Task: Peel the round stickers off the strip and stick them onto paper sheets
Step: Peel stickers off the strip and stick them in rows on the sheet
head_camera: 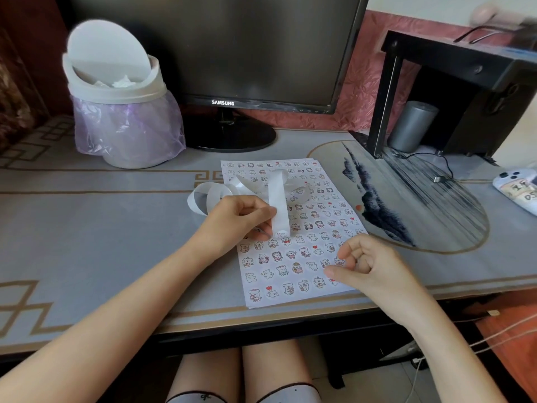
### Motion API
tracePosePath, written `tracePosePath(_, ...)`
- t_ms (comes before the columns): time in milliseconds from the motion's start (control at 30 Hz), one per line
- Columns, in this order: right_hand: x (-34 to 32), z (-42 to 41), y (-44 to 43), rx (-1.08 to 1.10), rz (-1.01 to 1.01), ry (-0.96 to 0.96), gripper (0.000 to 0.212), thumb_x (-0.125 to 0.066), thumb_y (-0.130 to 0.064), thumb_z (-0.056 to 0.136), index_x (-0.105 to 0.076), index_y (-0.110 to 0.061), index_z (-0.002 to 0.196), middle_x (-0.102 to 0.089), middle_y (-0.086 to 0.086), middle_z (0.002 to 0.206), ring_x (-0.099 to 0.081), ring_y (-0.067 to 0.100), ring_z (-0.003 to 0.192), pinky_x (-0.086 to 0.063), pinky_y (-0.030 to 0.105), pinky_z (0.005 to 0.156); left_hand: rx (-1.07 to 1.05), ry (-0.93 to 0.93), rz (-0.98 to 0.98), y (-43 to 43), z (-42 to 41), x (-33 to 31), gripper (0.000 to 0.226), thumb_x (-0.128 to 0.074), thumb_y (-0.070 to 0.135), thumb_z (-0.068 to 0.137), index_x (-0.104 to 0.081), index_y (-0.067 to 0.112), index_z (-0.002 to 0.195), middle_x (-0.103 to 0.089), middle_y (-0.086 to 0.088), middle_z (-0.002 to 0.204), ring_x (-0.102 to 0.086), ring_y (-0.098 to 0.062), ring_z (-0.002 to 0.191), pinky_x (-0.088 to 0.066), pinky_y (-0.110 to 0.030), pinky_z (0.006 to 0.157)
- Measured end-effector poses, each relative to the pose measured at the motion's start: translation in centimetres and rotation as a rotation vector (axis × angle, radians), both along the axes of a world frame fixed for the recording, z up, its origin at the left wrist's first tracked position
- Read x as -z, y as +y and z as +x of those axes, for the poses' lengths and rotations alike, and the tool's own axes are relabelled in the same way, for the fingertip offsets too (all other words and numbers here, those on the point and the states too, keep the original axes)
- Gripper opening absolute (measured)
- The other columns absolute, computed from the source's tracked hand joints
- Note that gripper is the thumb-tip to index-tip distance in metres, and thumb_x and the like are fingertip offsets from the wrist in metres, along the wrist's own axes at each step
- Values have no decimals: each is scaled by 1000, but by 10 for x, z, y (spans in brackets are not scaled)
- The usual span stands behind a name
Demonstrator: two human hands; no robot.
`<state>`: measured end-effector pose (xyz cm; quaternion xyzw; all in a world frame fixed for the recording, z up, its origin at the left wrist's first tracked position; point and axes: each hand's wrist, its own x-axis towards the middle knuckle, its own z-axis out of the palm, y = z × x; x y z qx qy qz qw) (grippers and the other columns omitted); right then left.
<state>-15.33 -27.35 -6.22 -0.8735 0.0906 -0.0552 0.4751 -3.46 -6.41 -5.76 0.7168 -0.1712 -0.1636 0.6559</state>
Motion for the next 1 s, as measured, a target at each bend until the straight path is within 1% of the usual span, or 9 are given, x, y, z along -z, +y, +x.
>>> tracePosePath(133,2,1,-4,5,-25,-11,18,-76,-15,76,-61,-24,77,-48,-21,48,-39,5,51,-38,26,61,-1,-8,11,0,0,0,17,-60,12,91,-65,3,78,-68,-6,69,-66,-14,66,-59,-25,71)
tracePosePath(300,1,-1,-6,-11,36,-19,19,-77,-15,75,-62,-25,77,-49,-14,56,-39,6,52,-36,16,55,0,-5,10,0,0,1,17,-60,13,91,-64,4,78,-68,-4,68,-66,-14,67,-59,-27,73)
tracePosePath(433,-2,-3,-5,-57,0,37,22,-80,-17,72,-61,-23,82,-49,-17,52,-44,8,56,-40,20,61,-1,-9,18,1,0,1,17,-60,13,91,-65,3,79,-69,-4,69,-66,-14,67,-59,-26,73)
tracePosePath(500,-4,-3,-8,-82,-17,63,21,-77,-13,75,-62,-23,85,-51,-14,58,-46,7,58,-42,20,64,-4,-12,24,0,1,1,17,-60,13,91,-65,2,80,-69,-6,71,-66,-14,67,-59,-26,73)
tracePosePath(600,-6,-3,-11,-111,1,69,21,-73,-6,79,-62,-23,86,-55,-3,76,-46,7,60,-42,16,64,-6,-7,22,0,1,1,17,-60,13,91,-65,1,80,-68,-7,69,-66,-14,66,-59,-23,70)
tracePosePath(767,-6,-4,-9,-101,24,92,28,-82,-18,68,-63,-23,87,-52,3,73,-45,0,56,-39,15,64,-3,-9,20,0,1,1,17,-60,13,91,-65,1,80,-68,-5,67,-66,-12,65,-59,-23,71)
tracePosePath(833,-7,-4,-9,-116,-8,99,28,-82,-15,69,-62,-23,88,-52,5,75,-44,-1,55,-38,13,62,-3,-12,25,0,1,1,18,-59,13,92,-65,-1,82,-68,-6,68,-66,-12,65,-58,-22,69)
tracePosePath(933,-8,-3,-11,-121,1,97,22,-75,-7,77,-62,-21,88,-55,3,80,-46,8,61,-40,17,64,-3,-11,24,0,1,1,17,-59,13,92,-64,0,81,-68,-5,67,-65,-12,65,-58,-22,69)
tracePosePath(1000,-8,-3,-9,-90,27,90,18,-74,-13,78,-62,-22,87,-56,2,81,-47,10,64,-43,21,68,-2,-11,25,0,1,2,17,-59,13,92,-64,0,81,-68,-6,67,-65,-12,65,-59,-23,70)
